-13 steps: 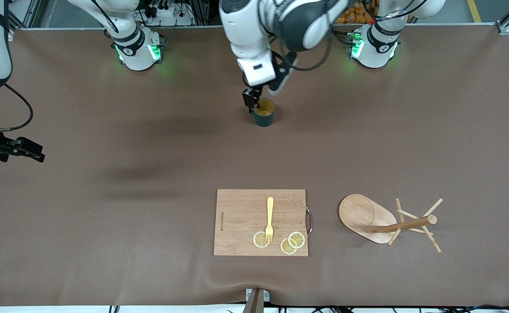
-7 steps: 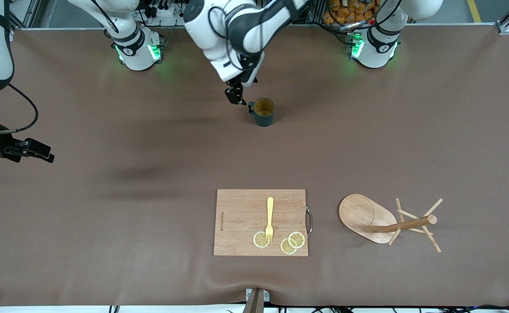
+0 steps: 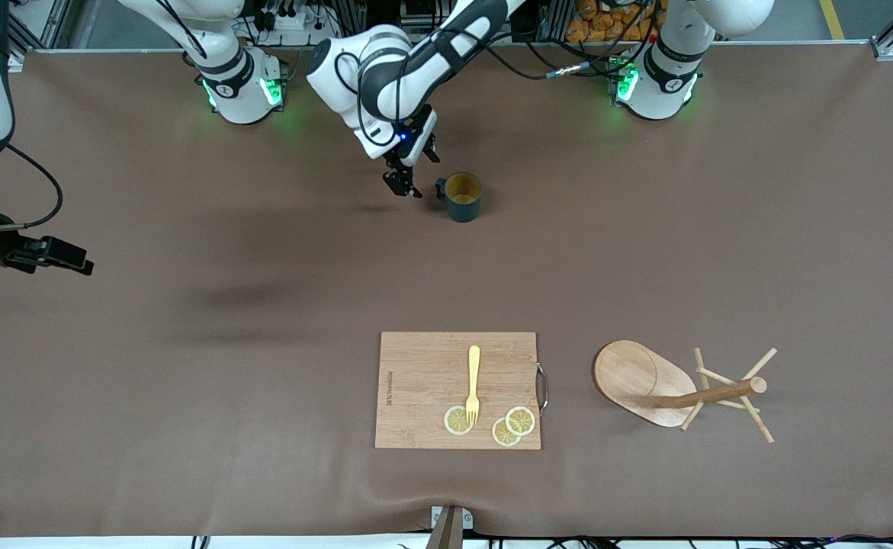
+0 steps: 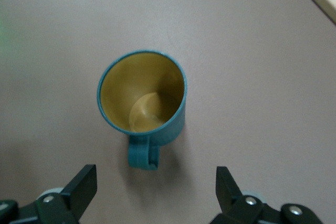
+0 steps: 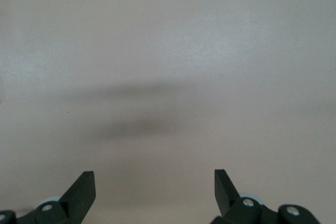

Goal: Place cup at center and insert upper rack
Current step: 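Lower the left gripper onto the mug handle and close it, then lift the mug by its handle with the left gripper toward the mug tree, then hang the mug handle onto a mug-tree peg with the left gripper, then open the left gripper to release the mug on the peg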

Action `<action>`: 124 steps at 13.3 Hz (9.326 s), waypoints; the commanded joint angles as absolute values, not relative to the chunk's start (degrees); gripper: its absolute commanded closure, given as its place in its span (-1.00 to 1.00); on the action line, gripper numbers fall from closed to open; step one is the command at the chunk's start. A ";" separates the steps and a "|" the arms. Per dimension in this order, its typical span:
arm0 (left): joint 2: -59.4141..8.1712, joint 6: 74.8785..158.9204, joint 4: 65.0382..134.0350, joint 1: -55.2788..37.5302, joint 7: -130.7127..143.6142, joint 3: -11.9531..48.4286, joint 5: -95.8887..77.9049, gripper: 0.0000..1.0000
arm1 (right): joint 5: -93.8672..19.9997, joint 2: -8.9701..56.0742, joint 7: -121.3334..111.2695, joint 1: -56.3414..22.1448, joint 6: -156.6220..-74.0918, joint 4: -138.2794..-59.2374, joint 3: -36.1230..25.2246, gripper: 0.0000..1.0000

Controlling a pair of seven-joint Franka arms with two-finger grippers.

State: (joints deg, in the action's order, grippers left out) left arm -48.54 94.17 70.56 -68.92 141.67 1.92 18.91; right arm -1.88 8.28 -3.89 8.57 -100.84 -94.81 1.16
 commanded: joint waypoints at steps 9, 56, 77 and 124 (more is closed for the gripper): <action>-54.05 92.20 67.85 -70.40 143.79 1.14 21.01 -1.00 | 0.44 7.74 -2.02 8.96 -96.42 -94.75 0.97 -1.00; -24.88 111.97 69.52 -12.24 87.40 18.90 -21.15 1.00 | 0.53 7.91 1.14 5.71 -93.87 -91.93 1.41 -1.00; -31.90 99.42 78.22 11.69 29.97 12.75 -74.09 1.00 | 0.79 7.91 1.14 5.71 -93.60 -92.02 1.41 -1.00; -38.41 84.29 81.04 15.03 15.81 -0.26 -74.53 -1.00 | 0.70 7.82 1.14 4.75 -93.16 -91.93 1.41 -1.00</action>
